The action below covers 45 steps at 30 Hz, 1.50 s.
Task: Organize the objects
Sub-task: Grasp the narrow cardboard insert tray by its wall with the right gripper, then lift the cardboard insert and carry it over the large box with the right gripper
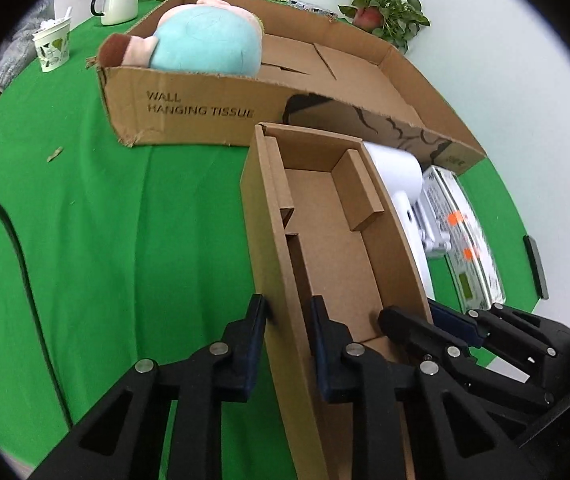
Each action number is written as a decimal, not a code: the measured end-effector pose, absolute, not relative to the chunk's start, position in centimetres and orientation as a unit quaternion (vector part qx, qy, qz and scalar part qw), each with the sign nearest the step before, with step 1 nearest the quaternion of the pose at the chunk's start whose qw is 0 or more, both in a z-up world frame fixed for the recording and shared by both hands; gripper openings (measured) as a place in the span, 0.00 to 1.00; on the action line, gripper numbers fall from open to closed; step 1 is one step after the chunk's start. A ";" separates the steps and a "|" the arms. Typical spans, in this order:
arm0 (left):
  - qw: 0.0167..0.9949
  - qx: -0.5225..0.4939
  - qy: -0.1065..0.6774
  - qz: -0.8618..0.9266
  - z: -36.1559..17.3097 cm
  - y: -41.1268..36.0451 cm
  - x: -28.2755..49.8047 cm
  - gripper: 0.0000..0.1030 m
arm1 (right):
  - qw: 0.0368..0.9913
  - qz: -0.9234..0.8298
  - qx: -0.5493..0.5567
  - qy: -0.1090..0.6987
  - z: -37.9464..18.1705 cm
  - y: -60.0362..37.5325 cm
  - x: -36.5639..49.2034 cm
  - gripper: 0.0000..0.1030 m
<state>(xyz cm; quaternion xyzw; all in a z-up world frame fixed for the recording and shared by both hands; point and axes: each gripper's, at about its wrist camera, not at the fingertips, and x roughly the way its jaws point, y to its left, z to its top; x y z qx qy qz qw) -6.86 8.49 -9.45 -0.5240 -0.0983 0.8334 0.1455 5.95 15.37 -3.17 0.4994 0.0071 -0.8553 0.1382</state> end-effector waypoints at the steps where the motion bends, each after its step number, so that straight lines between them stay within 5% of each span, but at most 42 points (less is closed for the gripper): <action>1: 0.143 -0.523 -0.099 0.834 -9.4 8.3 -6.3 0.20 | 0.142 -0.854 0.501 0.010 -3.1 15.2 6.4 0.13; 15: 0.110 -0.496 -0.082 0.858 -7.0 7.8 -5.8 0.15 | 0.144 -0.864 0.482 0.000 -2.6 14.3 5.8 0.14; 30: 0.102 -0.272 -0.017 0.957 14.8 9.1 -8.8 0.14 | 0.150 -0.958 0.243 0.016 18.3 14.4 4.3 0.13; 38: 0.123 -0.274 0.019 0.954 20.0 12.2 -16.7 0.14 | 0.118 -0.964 0.240 0.000 24.9 17.2 -2.1 0.13; 45: 0.129 -0.307 0.036 0.942 19.0 13.9 -22.5 0.13 | 0.108 -0.956 0.272 -0.026 25.7 20.1 -10.6 0.13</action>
